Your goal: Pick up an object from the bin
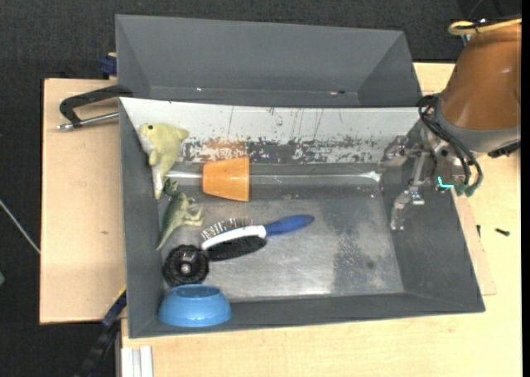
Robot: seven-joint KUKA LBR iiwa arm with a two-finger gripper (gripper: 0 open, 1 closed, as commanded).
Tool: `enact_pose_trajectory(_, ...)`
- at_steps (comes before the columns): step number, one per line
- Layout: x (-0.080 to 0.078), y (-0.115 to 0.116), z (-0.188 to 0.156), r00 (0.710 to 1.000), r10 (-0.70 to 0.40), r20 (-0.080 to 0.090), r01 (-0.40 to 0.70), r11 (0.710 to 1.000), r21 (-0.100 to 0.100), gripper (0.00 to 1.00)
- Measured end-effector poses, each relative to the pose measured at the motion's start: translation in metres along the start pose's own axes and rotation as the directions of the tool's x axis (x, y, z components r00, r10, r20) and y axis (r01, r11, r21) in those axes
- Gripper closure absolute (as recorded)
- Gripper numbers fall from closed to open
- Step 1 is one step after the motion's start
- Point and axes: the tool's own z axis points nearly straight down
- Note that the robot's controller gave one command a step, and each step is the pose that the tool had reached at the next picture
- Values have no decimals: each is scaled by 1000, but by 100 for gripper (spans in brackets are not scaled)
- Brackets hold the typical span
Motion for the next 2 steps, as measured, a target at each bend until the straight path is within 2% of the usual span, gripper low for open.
enact_pose_trajectory(1, -21, 98, 110, 994, -106, 15, 106, 994, 3, 0)
enact_pose_trajectory(2, -19, 159, 79, 935, -355, 16, 355, 935, 4, 0)
